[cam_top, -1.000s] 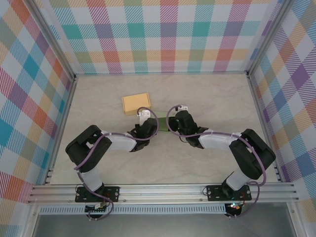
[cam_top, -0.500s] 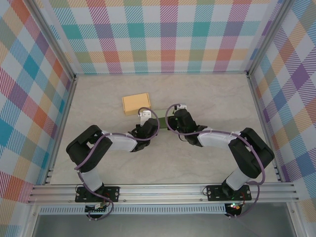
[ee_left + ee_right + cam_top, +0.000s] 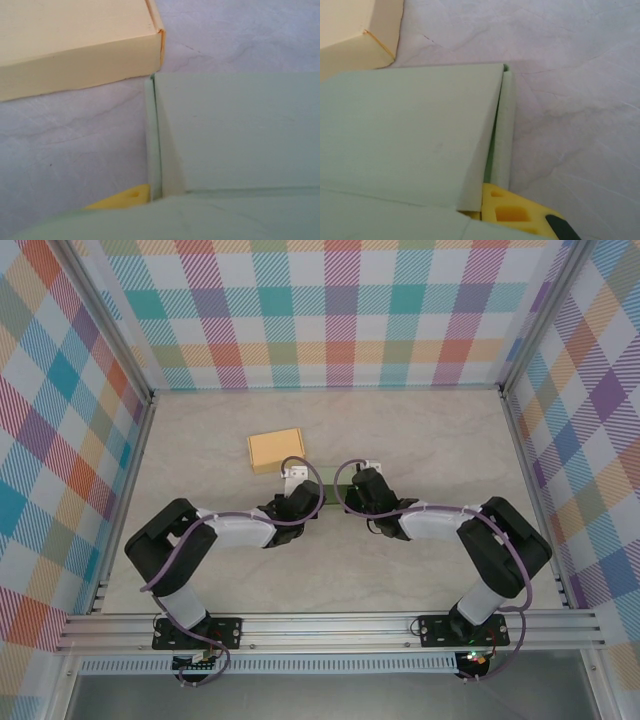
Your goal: Fold the paper box
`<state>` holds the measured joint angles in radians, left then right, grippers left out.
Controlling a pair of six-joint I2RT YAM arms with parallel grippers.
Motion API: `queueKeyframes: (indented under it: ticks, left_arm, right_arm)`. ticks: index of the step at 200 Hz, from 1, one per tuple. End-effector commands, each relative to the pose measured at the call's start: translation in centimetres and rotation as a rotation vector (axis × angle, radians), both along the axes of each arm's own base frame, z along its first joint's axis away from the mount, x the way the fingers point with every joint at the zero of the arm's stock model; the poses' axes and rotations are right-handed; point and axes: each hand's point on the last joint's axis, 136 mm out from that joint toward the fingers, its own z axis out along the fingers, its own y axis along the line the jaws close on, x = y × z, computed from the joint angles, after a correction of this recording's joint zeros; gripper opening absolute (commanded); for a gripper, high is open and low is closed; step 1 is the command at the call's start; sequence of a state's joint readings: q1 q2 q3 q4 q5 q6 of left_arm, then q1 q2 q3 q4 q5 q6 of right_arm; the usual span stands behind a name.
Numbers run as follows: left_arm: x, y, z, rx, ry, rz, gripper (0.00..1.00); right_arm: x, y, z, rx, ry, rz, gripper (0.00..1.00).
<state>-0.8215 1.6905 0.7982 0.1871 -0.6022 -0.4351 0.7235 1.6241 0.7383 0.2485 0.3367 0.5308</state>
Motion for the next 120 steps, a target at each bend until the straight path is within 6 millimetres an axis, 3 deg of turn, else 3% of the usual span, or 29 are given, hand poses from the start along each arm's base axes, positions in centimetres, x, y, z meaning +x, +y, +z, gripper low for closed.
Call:
queueKeyframes:
  ticks: [1, 48, 65, 91, 120]
  left_arm:
    - [-0.8, 0.8, 0.9, 0.013, 0.01, 0.016, 0.25]
    - [-2.8, 1.9, 1.7, -0.055, 0.043, 0.014, 0.59]
    - [-3.7, 2.2, 2.7, -0.099, 0.046, 0.006, 0.8]
    - [-5.0, 2.6, 4.7, -0.181, 0.046, -0.005, 0.99]
    - [-6.3, 2.8, 7.7, -0.271, 0.029, -0.031, 1.0]
  right_arm:
    - [-0.5, -1.0, -1.7, -0.065, 0.024, -0.006, 0.08]
    - [-0.6, -1.1, -2.2, -0.078, 0.035, -0.004, 0.08]
    - [-0.6, -0.9, -2.1, -0.075, 0.036, 0.005, 0.09]
    - [-0.7, -0.9, -2.0, -0.091, 0.041, 0.017, 0.1]
    - [-0.8, -0.9, -1.5, -0.095, 0.038, 0.03, 0.11]
